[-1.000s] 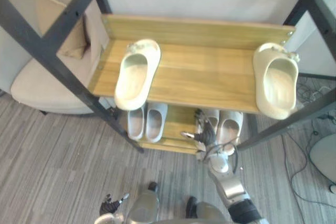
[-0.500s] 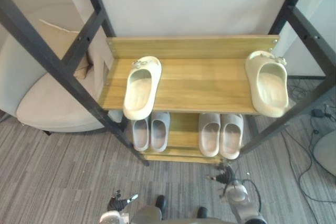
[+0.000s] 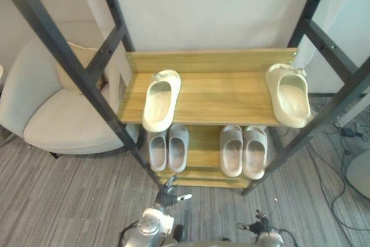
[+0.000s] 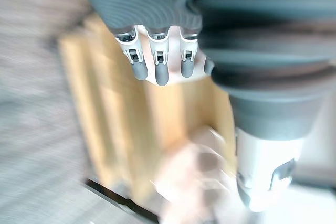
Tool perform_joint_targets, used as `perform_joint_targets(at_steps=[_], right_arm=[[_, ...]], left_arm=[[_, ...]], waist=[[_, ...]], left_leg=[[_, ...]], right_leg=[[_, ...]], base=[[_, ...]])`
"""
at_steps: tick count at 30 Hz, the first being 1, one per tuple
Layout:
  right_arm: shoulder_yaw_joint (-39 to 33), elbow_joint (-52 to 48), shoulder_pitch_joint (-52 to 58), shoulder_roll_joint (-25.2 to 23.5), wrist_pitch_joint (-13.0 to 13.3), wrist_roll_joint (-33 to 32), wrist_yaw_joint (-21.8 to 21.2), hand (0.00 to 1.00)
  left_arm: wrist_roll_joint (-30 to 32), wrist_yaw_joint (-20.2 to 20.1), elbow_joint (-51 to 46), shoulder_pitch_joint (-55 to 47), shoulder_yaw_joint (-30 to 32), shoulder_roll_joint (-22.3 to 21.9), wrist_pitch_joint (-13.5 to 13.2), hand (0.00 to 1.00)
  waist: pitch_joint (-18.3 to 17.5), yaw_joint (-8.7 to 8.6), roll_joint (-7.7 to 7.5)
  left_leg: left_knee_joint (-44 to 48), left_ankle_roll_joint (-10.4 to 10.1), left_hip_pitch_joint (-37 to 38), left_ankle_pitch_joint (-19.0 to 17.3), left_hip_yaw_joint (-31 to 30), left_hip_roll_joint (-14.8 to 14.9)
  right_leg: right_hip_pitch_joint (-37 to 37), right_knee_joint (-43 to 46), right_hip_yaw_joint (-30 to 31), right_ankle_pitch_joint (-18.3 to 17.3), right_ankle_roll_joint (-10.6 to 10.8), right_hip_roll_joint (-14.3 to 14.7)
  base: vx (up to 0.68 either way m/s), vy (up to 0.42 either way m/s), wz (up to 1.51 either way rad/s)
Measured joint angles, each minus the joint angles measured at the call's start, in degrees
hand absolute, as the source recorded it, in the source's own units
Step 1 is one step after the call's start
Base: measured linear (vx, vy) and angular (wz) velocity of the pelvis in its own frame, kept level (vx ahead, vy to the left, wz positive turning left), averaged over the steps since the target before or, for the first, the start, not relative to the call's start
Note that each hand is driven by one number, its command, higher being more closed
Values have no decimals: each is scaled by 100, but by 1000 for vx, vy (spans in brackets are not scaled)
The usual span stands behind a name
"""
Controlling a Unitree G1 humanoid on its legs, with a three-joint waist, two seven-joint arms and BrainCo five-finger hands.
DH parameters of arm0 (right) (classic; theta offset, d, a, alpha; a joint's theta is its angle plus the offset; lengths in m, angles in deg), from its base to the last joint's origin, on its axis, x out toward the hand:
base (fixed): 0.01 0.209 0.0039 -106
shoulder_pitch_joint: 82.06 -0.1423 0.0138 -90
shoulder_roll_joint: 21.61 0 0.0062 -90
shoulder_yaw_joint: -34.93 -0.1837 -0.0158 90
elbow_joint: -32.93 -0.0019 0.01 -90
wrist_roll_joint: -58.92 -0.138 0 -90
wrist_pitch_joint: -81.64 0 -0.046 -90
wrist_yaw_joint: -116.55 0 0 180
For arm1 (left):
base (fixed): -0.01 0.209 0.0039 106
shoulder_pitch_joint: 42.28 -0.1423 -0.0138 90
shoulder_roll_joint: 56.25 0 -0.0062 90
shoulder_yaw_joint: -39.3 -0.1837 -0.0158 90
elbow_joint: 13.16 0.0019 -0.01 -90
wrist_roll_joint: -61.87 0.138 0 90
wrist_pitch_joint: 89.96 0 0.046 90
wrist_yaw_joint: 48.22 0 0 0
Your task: Organize the slippers on the shoe rack
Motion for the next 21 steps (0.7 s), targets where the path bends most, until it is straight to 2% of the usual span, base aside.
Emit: perform_joint_targets(at_steps=[3,9,13,17,21], right_arm=[[-130,116,-22,-2,-8,2,2,0],[-92,67,-19,-37,-4,-3,44,0],[34,-172,114,-38,-6,-5,67,0],[132,-268,173,-53,-13,-3,71,0],[132,-369,228,-54,-25,-1,62,0]], left_arm=[[-184,-111,-512,127,-337,-19,-52,0],[-629,-64,-1461,533,-719,-59,-145,0],[-759,175,-2428,884,-716,-67,-265,0],[-919,410,-3194,1230,-620,-81,-462,0],[-1063,537,-3564,1408,-381,-87,-558,0]], waist=[[-51,-13,61],[-76,-33,77],[-201,-29,97],[-315,-22,39],[-424,-14,-13]], left_leg=[[-3,3,31,-19,22,10],[-13,16,266,-86,176,47],[-7,27,266,-105,300,46],[2,28,254,-111,316,33],[2,36,262,-116,319,16]], right_leg=[[16,4,32,-19,-14,9],[95,200,146,-147,-29,16],[-24,409,193,-246,-12,-22],[-108,597,238,-332,-8,-67],[-104,604,256,-339,1,-84]], base=[[42,-7,-4],[-7,-8,-12],[-34,5,-7],[-1,5,-5],[0,0,0]])
